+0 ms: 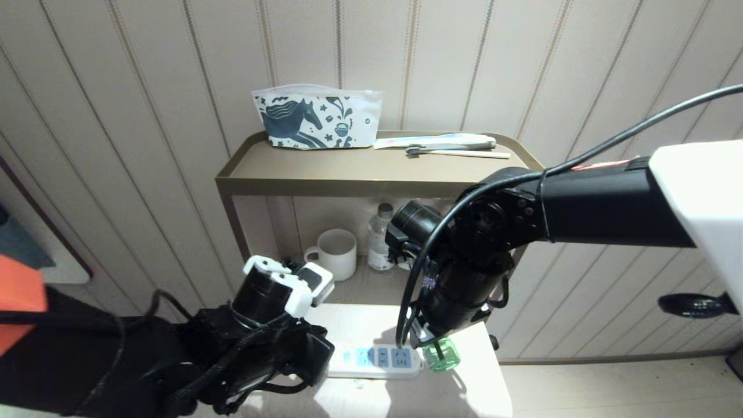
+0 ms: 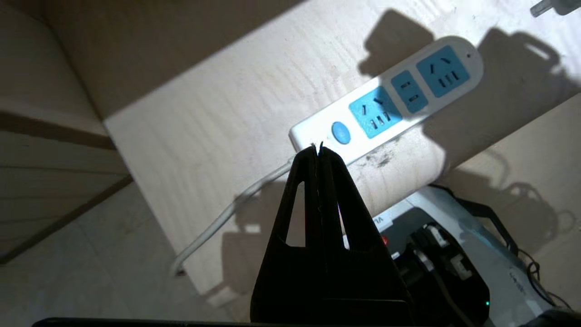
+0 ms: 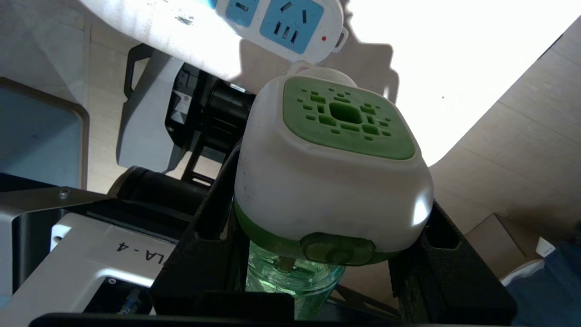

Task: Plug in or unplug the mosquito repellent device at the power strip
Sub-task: Place the mosquito repellent liquid on the table

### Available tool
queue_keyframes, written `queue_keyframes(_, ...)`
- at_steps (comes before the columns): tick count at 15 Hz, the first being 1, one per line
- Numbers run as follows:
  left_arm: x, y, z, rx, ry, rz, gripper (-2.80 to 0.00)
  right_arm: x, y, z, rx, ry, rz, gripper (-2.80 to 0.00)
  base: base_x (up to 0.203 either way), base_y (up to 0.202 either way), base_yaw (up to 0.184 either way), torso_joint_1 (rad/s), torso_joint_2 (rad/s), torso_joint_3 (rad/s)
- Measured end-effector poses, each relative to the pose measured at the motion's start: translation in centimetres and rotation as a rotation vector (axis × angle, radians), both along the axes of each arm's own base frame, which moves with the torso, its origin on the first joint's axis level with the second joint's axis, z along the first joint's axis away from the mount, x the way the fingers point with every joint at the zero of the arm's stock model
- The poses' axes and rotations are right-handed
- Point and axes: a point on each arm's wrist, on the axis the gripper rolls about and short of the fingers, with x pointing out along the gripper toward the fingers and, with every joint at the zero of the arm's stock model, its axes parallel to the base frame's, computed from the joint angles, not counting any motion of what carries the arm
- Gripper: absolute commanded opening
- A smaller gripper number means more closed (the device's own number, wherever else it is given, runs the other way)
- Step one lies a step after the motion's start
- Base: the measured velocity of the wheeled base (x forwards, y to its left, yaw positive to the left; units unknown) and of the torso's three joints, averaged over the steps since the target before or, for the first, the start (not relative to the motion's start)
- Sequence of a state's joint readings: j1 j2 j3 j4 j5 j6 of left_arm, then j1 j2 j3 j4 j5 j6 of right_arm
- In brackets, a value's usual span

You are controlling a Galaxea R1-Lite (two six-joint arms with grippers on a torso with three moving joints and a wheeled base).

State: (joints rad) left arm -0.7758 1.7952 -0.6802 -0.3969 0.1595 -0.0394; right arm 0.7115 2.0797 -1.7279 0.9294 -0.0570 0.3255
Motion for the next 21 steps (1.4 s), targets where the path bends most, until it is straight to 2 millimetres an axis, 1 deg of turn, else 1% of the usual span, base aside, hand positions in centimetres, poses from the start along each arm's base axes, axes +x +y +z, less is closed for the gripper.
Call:
queue_keyframes(2,-1.7,2.0,2.7,-0.025,-0.059,0.028,-2.8,-0.4,-0.3,0.6,0.006,-0.007,0.001,-2.8,0.0,0.0,0.0,0.0,0.0,0.0)
queue_keyframes(5,-4.8,6.1,6.6,-0.068,-0.131,0.075,-2.8,-1.1,-0.9,1.0,0.006,-0.006,-0.001,-2.8,0.0,0.0,0.0,0.0,0.0,0.0)
queue_keyframes(8,-8.8,11.6,9.7,-0.073,-0.18,0.183,-2.8,-1.9,-1.5,1.6,0.011,-0.011,-0.001,-2.8,0.0,0.0,0.0,0.0,0.0,0.0)
queue_keyframes(10,-12.0,15.3,10.9,-0.048,-0.201,0.307,-2.8,-2.2,-1.9,1.9,0.014,-0.012,-0.004,-2.8,0.0,0.0,0.0,0.0,0.0,0.0)
queue_keyframes(11,-13.7,17.0,11.1,-0.018,-0.202,0.405,-2.8,-2.3,-2.0,2.0,0.017,-0.014,-0.005,-2.8,0.0,0.0,0.0,0.0,0.0,0.0)
queue_keyframes(13,-16.7,19.4,11.0,0.032,-0.194,0.63,-2.8,-2.7,-2.0,2.3,0.025,-0.016,-0.012,-2.8,0.0,0.0,0.0,0.0,0.0,0.0)
queue_keyframes(14,-18.2,20.1,10.9,0.032,-0.204,0.719,-2.8,-2.9,-1.9,2.5,0.027,-0.021,-0.016,-2.8,0.0,0.0,0.0,0.0,0.0,0.0)
queue_keyframes(15,-19.5,20.5,10.7,0.016,-0.22,0.765,-2.8,-3.2,-1.9,2.6,0.022,-0.028,-0.021,-2.8,0.0,0.0,0.0,0.0,0.0,0.0)
queue_keyframes(18,-23.3,20.9,9.1,-0.046,-0.217,0.813,-2.8,-4.0,-2.3,2.9,0.018,-0.032,-0.022,-2.8,0.0,0.0,0.0,0.0,0.0,0.0)
queue_keyframes(21,-26.2,20.5,7.2,-0.141,-0.225,0.753,-2.8,-4.9,-3.0,3.1,0.017,-0.029,-0.021,-2.8,0.0,0.0,0.0,0.0,0.0,0.0)
